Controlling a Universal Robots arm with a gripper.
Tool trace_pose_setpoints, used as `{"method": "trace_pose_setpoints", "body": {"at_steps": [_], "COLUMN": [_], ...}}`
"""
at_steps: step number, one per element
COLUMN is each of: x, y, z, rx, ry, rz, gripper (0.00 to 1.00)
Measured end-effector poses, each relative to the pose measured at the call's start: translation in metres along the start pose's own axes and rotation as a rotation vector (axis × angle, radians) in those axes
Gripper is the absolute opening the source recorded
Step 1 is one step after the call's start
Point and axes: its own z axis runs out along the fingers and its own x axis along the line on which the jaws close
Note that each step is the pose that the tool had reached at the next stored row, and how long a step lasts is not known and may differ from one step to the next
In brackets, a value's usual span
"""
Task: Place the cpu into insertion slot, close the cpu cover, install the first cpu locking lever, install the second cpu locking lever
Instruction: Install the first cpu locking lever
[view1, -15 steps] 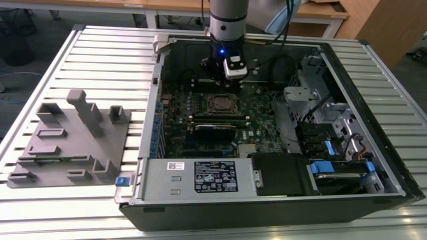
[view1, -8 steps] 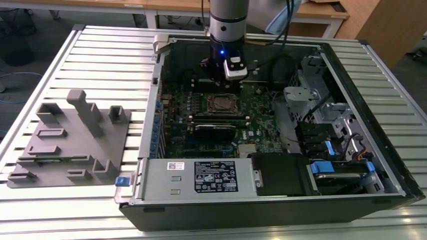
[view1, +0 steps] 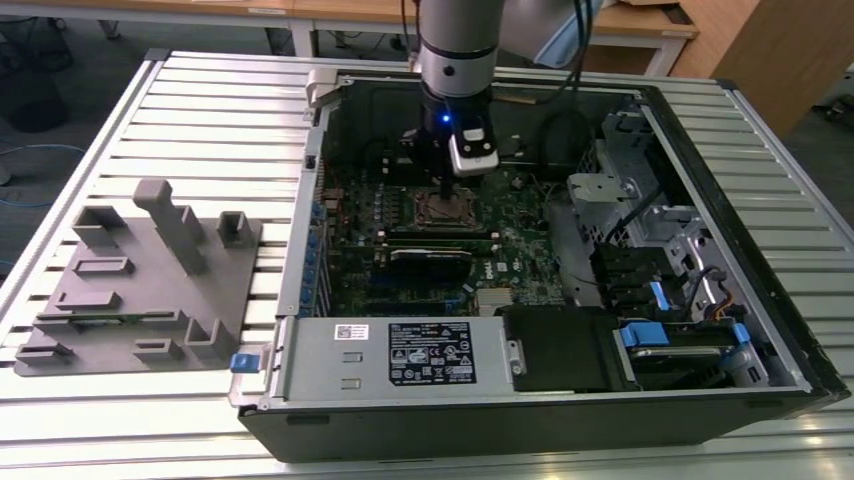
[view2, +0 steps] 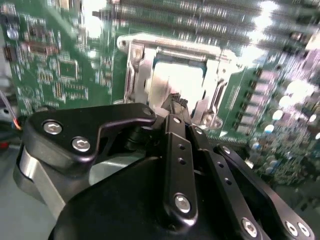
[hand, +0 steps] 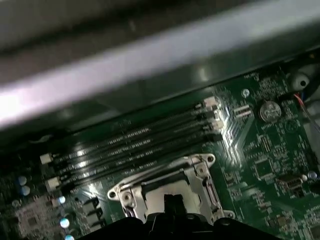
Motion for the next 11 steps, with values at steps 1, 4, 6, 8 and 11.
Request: {"method": "trace_pose_setpoints", "body": {"at_steps": [1, 4, 6, 8, 11], "x": [-0.0013, -0.0035, -0.0035, -0.0035, -0.0035], "y": [-0.0035, -0.0094, -0.0094, -0.0094, -0.0095], "z": [0.0000, 0.0000, 0.0000, -0.0001, 0.0000], "rx": [-0.0002, -0.0002, -0.0001, -0.0001, -0.0014], "ry": [0.0000, -0.0001, 0.0000, 0.0000, 0.0007], "rz": [0.000, 0.000, 0.000, 0.000, -0.023], "gripper": [0.11, 0.11, 0.11, 0.11, 0.11]}}
